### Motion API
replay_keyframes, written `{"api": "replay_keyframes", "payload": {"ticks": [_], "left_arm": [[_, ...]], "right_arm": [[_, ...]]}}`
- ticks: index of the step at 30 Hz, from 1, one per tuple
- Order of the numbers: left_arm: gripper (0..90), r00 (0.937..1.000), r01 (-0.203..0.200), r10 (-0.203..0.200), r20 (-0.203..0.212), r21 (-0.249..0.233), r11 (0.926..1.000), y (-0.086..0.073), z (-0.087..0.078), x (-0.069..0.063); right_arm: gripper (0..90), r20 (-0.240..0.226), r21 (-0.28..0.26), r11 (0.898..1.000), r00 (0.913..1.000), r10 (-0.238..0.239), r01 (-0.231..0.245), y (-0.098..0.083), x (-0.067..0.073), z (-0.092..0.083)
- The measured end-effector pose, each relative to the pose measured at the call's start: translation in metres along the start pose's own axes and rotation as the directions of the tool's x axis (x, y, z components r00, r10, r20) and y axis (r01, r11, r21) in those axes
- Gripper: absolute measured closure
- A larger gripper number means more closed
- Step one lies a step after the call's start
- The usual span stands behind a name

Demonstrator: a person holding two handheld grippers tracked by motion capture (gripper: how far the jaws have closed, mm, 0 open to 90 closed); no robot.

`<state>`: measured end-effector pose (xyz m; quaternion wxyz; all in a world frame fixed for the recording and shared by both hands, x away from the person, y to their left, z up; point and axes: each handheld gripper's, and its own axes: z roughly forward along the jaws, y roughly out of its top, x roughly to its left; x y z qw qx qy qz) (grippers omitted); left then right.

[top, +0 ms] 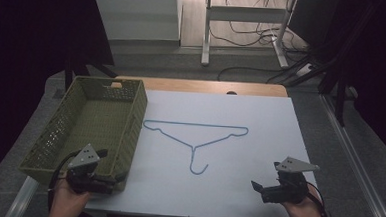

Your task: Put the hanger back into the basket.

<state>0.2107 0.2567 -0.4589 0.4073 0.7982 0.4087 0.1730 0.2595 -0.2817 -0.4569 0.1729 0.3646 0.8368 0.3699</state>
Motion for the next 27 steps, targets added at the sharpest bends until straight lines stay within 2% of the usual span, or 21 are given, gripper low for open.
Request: {"api": "replay_keyframes", "payload": {"ticks": [17,27], "left_arm": [[0.8,0.9998,0.017,-0.017,0.009,-0.004,0.9999,0.000,0.001,0.001],[1.0,0.9995,0.001,-0.001,0.032,-0.024,0.9997,0.012,0.001,-0.006]], "right_arm": [[0.0,-0.010,-0.019,1.000,0.9999,0.007,-0.007,0.002,0.001,0.000],[0.0,-0.024,-0.002,1.000,0.9996,0.012,-0.012,0.014,0.003,-0.001]]}}
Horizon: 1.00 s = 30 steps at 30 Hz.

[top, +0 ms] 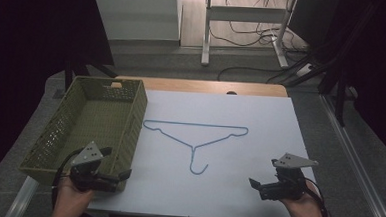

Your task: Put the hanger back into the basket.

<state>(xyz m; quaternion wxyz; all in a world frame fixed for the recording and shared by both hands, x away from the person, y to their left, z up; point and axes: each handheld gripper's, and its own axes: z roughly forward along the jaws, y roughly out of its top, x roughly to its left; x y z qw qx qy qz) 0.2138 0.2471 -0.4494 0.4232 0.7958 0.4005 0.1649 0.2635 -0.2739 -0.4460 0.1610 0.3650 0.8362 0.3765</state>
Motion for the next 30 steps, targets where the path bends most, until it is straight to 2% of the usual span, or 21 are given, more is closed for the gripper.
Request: {"api": "replay_keyframes", "payload": {"ticks": [8,11,12,14,19,23,28,29,30], "left_arm": [[1.2,0.9980,-0.023,0.023,0.059,-0.006,0.9997,0.018,0.006,-0.013],[1.0,0.9943,-0.067,0.067,0.083,-0.004,0.9978,0.029,0.015,-0.024],[0.8,0.9943,-0.067,0.067,0.083,-0.004,0.9978,0.029,0.015,-0.024],[0.6,0.9907,-0.091,0.092,0.100,-0.010,0.9958,0.036,0.023,-0.032],[0.1,0.9855,-0.097,0.100,0.137,-0.026,0.9949,0.044,0.039,-0.041],[0.0,0.9799,-0.099,0.102,0.172,-0.030,0.9947,0.049,0.055,-0.047],[0.0,0.9772,-0.106,0.109,0.182,-0.026,0.9940,0.051,0.070,-0.051],[0.0,0.9764,-0.109,0.112,0.185,-0.025,0.9937,0.051,0.077,-0.052],[0.0,0.9764,-0.109,0.112,0.185,-0.025,0.9937,0.051,0.077,-0.052]], "right_arm": [[0.0,-0.010,0.034,0.999,0.9997,-0.024,0.024,0.021,-0.001,0.000],[0.0,-0.010,0.065,0.997,0.9991,-0.041,0.041,0.029,-0.001,0.004],[0.0,-0.010,0.073,0.996,0.9991,-0.041,0.041,0.031,-0.001,0.005],[0.0,-0.012,0.085,0.996,0.9992,-0.039,0.040,0.036,-0.003,0.008],[0.0,-0.019,0.119,0.992,0.9986,-0.049,0.051,0.049,-0.007,0.017],[0.0,-0.030,0.131,0.988,0.9968,-0.075,0.078,0.061,-0.009,0.026],[0.0,-0.048,0.150,0.984,0.9950,-0.087,0.094,0.077,-0.010,0.039],[0.0,-0.059,0.164,0.980,0.9930,-0.102,0.111,0.085,-0.010,0.048],[0.0,-0.062,0.170,0.977,0.9913,-0.116,0.125,0.089,-0.010,0.052]]}}
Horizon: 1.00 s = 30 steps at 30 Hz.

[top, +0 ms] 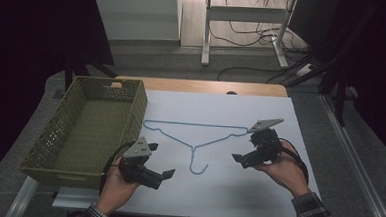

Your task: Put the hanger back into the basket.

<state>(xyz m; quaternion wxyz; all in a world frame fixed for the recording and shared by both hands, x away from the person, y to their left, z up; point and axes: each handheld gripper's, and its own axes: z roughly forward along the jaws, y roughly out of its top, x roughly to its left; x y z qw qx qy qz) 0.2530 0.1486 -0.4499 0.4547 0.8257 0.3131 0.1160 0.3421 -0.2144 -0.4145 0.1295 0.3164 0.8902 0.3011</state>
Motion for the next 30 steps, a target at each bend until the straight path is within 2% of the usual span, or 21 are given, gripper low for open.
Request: {"api": "replay_keyframes", "payload": {"ticks": [1,5,6,7,8,13,14,17,18,19,20,21,24,25,30], "left_arm": [[0.0,1.0000,0.000,0.000,0.001,0.008,1.0000,-0.001,0.007,0.002],[0.0,1.0000,0.000,0.000,-0.003,0.025,0.9997,-0.004,0.017,0.005],[0.0,1.0000,0.000,0.000,-0.003,0.025,0.9997,-0.004,0.017,0.005],[0.0,1.0000,0.003,-0.003,-0.002,0.030,0.9995,-0.006,0.020,0.006],[0.0,1.0000,0.003,-0.003,-0.002,0.030,0.9995,-0.006,0.020,0.006],[0.0,1.0000,0.005,-0.005,0.000,0.048,0.9988,-0.013,0.026,0.007],[0.0,1.0000,0.005,-0.005,0.000,0.048,0.9988,-0.013,0.026,0.007],[0.0,1.0000,0.005,-0.005,-0.001,0.060,0.9982,-0.017,0.029,0.008],[0.0,1.0000,0.005,-0.005,-0.001,0.060,0.9982,-0.017,0.029,0.008],[0.1,1.0000,0.007,-0.007,0.000,0.063,0.9980,-0.018,0.030,0.009],[0.0,1.0000,0.007,-0.007,0.000,0.063,0.9980,-0.018,0.030,0.009],[0.1,1.0000,0.007,-0.007,0.001,0.068,0.9977,-0.019,0.030,0.009],[0.1,1.0000,0.007,-0.007,0.003,0.070,0.9975,-0.020,0.031,0.009],[0.0,1.0000,0.003,-0.004,0.003,0.074,0.9973,-0.020,0.032,0.009],[0.1,0.9999,0.004,-0.005,0.011,0.078,0.9970,-0.021,0.033,0.010]], "right_arm": [[0.0,-0.001,0.007,1.000,1.0000,-0.008,0.008,0.004,0.000,0.004],[0.0,-0.011,0.031,0.999,0.9995,-0.030,0.030,0.019,-0.003,0.020],[0.0,-0.011,0.031,0.999,0.9995,-0.030,0.030,0.019,-0.003,0.020],[0.0,-0.015,0.046,0.998,0.9989,-0.045,0.046,0.025,-0.005,0.029],[0.0,-0.015,0.046,0.998,0.9989,-0.045,0.046,0.025,-0.005,0.029],[3.8,-0.032,0.092,0.992,0.9958,-0.086,0.089,0.039,-0.010,0.056],[3.8,-0.032,0.092,0.992,0.9958,-0.086,0.089,0.039,-0.010,0.056],[8.8,-0.073,0.115,0.988,0.9929,-0.094,0.102,0.047,-0.014,0.075],[8.8,-0.073,0.115,0.988,0.9929,-0.094,0.102,0.047,-0.014,0.075],[11.4,-0.085,0.139,0.983,0.9901,-0.111,0.122,0.050,-0.015,0.086],[11.4,-0.085,0.139,0.983,0.9901,-0.111,0.122,0.050,-0.015,0.086],[12.0,-0.105,0.155,0.977,0.9858,-0.131,0.146,0.052,-0.016,0.095],[14.1,-0.114,0.169,0.972,0.9831,-0.144,0.162,0.055,-0.017,0.102],[15.9,-0.124,0.180,0.968,0.9803,-0.154,0.175,0.058,-0.018,0.110],[22.9,-0.147,0.211,0.951,0.9696,-0.195,0.224,0.067,-0.018,0.127]]}}
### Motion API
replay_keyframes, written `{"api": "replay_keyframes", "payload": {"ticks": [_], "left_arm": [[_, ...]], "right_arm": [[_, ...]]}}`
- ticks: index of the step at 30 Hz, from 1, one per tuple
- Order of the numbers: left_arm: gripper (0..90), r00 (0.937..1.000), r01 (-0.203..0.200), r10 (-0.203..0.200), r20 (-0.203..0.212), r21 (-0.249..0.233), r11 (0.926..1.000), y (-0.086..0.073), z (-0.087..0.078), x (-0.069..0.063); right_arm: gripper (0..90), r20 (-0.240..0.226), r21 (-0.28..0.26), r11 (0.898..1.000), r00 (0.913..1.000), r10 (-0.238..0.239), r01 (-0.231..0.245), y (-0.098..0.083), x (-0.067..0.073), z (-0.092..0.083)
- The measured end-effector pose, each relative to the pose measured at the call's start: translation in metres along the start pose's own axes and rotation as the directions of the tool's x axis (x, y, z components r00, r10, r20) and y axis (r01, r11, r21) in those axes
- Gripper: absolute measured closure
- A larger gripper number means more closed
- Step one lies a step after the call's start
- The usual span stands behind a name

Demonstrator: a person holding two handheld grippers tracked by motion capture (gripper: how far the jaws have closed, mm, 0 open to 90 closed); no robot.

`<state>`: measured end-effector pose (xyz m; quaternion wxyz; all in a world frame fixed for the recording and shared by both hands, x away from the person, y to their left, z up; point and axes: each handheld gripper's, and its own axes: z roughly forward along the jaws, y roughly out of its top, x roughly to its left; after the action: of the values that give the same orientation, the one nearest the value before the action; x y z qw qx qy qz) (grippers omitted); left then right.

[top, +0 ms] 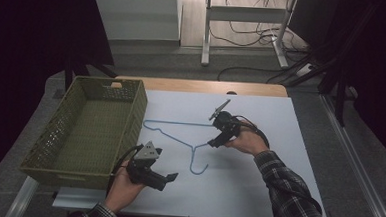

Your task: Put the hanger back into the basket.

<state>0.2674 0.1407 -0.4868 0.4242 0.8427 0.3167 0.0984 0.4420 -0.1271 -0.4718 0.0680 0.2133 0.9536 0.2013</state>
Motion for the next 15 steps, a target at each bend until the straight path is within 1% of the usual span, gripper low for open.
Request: {"api": "replay_keyframes", "payload": {"ticks": [3,4,5,6,7,10,13,14,15], "left_arm": [[0.0,1.0000,0.001,-0.001,0.002,0.002,1.0000,-0.001,0.000,0.000],[0.1,1.0000,0.001,-0.001,0.002,0.002,1.0000,-0.001,0.000,0.000],[0.1,1.0000,0.002,-0.002,0.003,0.004,1.0000,-0.001,0.000,0.001],[0.1,1.0000,0.002,-0.002,0.003,0.004,1.0000,-0.001,0.000,0.001],[0.1,1.0000,0.000,0.000,0.003,0.007,1.0000,-0.001,0.001,0.001],[0.1,1.0000,-0.001,0.001,0.004,0.010,1.0000,-0.002,0.001,0.001],[0.1,1.0000,-0.003,0.003,0.004,0.014,0.9999,-0.002,0.002,0.001],[0.1,1.0000,-0.003,0.003,0.004,0.014,0.9999,-0.002,0.002,0.001],[0.1,1.0000,-0.003,0.003,0.004,0.016,0.9999,-0.002,0.002,0.001]], "right_arm": [[27.5,-0.024,0.022,1.000,0.9995,-0.020,0.020,0.006,-0.001,0.009],[27.5,-0.024,0.022,1.000,0.9995,-0.020,0.020,0.006,-0.001,0.009],[31.2,-0.043,0.037,0.999,0.9985,-0.035,0.036,0.010,-0.002,0.016],[31.2,-0.043,0.037,0.999,0.9985,-0.035,0.036,0.010,-0.002,0.016],[34.3,-0.052,0.046,0.998,0.9975,-0.048,0.050,0.012,-0.002,0.021],[39.0,-0.071,0.067,0.995,0.9947,-0.074,0.079,0.015,-0.003,0.029],[43.5,-0.087,0.081,0.991,0.9916,-0.095,0.102,0.016,-0.003,0.035],[43.5,-0.087,0.081,0.991,0.9916,-0.095,0.102,0.016,-0.003,0.035],[45.9,-0.090,0.090,0.989,0.9898,-0.110,0.118,0.017,-0.002,0.038]]}}
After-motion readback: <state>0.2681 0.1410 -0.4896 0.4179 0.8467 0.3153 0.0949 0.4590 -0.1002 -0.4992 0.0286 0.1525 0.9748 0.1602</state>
